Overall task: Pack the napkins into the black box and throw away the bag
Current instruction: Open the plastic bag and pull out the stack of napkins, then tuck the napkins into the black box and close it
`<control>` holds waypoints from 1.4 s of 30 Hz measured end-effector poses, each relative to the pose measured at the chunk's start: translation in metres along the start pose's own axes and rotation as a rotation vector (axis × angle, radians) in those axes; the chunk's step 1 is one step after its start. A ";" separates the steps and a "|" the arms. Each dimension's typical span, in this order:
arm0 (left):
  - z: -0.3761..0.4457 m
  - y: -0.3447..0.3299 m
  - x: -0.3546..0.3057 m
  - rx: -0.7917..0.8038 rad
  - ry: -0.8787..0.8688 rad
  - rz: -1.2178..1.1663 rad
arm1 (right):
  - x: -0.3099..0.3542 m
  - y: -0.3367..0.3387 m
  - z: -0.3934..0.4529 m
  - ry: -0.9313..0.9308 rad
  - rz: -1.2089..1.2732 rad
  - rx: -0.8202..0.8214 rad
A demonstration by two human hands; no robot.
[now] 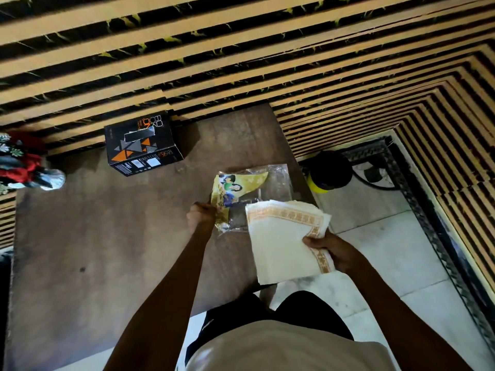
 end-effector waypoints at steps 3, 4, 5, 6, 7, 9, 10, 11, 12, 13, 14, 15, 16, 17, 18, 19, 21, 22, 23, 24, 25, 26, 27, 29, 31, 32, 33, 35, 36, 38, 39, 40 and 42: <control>0.016 -0.008 0.015 0.003 0.000 -0.053 | 0.001 0.014 0.001 -0.038 -0.016 0.020; 0.018 -0.010 0.017 0.009 -0.001 -0.060 | 0.002 0.015 0.004 -0.045 -0.053 0.040; 0.014 -0.010 0.016 0.007 0.003 -0.064 | 0.001 0.013 0.007 -0.066 -0.098 0.061; 0.004 -0.007 0.008 0.020 0.003 -0.077 | -0.001 0.010 0.012 -0.093 -0.140 0.081; -0.006 -0.004 -0.001 0.022 -0.006 -0.074 | -0.004 0.006 0.016 -0.125 -0.172 0.082; -0.045 0.011 -0.033 0.026 -0.019 -0.069 | -0.011 -0.004 0.028 -0.187 -0.208 0.076; -0.055 0.013 -0.040 0.031 -0.012 -0.076 | -0.014 -0.009 0.034 -0.203 -0.252 0.072; -0.059 0.012 -0.043 0.037 -0.008 -0.088 | -0.016 -0.013 0.039 -0.202 -0.324 0.057; -0.060 0.012 -0.045 0.046 -0.004 -0.095 | -0.019 -0.014 0.045 -0.188 -0.408 0.030; -0.059 0.011 -0.045 0.052 -0.002 -0.096 | -0.021 -0.014 0.050 -0.178 -0.483 -0.003; -0.057 0.011 -0.044 0.049 -0.007 -0.087 | -0.024 -0.013 0.056 -0.177 -0.535 -0.037; -0.056 0.011 -0.044 0.044 -0.005 -0.074 | -0.028 -0.011 0.060 -0.186 -0.555 -0.059; -0.054 0.011 -0.043 0.042 -0.008 -0.067 | -0.032 -0.009 0.063 -0.192 -0.560 -0.068; -0.053 0.011 -0.044 0.042 -0.015 -0.069 | -0.033 -0.010 0.062 -0.191 -0.553 -0.057; -0.052 0.011 -0.043 0.043 -0.015 -0.072 | -0.033 -0.011 0.061 -0.180 -0.527 -0.045; -0.051 0.011 -0.043 0.044 -0.009 -0.072 | -0.032 -0.011 0.058 -0.167 -0.486 -0.032; -0.046 0.010 -0.041 0.042 0.000 -0.070 | -0.030 -0.012 0.050 -0.150 -0.379 0.000; -0.044 0.010 -0.040 0.044 0.006 -0.073 | -0.031 -0.011 0.047 -0.152 -0.317 0.017; -0.043 0.010 -0.040 0.041 0.013 -0.078 | -0.032 -0.009 0.045 -0.159 -0.263 0.030; -0.044 0.010 -0.040 0.033 0.019 -0.078 | -0.033 -0.007 0.045 -0.166 -0.225 0.043; -0.045 0.011 -0.041 0.028 0.010 -0.072 | -0.033 -0.006 0.046 -0.167 -0.194 0.060; -0.048 0.011 -0.042 0.030 -0.003 -0.069 | -0.032 -0.005 0.047 -0.163 -0.177 0.056; -0.050 0.010 -0.043 0.035 -0.016 -0.069 | -0.031 -0.004 0.047 -0.158 -0.174 0.031; -0.050 0.010 -0.041 0.042 -0.030 -0.065 | -0.029 -0.001 0.050 -0.141 -0.206 -0.031; -0.048 0.011 -0.036 0.035 -0.019 -0.068 | -0.028 0.000 0.051 -0.138 -0.347 -0.096; -0.049 0.012 -0.035 0.028 -0.017 -0.063 | -0.029 0.001 0.054 -0.136 -0.433 -0.122; -0.050 0.012 -0.034 0.031 -0.012 -0.058 | -0.028 0.001 0.055 -0.140 -0.501 -0.137; -0.055 0.012 -0.035 0.056 -0.014 -0.086 | -0.024 -0.002 0.056 -0.128 -0.548 -0.154; -0.058 0.011 -0.036 0.070 -0.018 -0.103 | -0.022 -0.004 0.056 -0.114 -0.558 -0.159; -0.061 0.011 -0.035 0.085 -0.009 -0.148 | -0.018 -0.004 0.059 -0.079 -0.598 -0.194; -0.063 0.011 -0.034 0.098 -0.009 -0.184 | -0.018 -0.002 0.061 -0.050 -0.619 -0.205; -0.067 0.012 -0.034 0.124 -0.020 -0.230 | -0.019 0.001 0.063 -0.020 -0.625 -0.210; -0.080 0.016 -0.037 0.166 -0.076 -0.311 | -0.013 -0.001 0.057 0.020 -0.659 -0.239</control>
Point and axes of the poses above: each hand's wrist, its own z-axis towards the middle knuckle, its own y-axis out of the back of the hand, x = y × z, the point moved 6 cm from there along z, towards the middle knuckle, and after that the axes turned 5 degrees about -x, right-handed, at the moved point
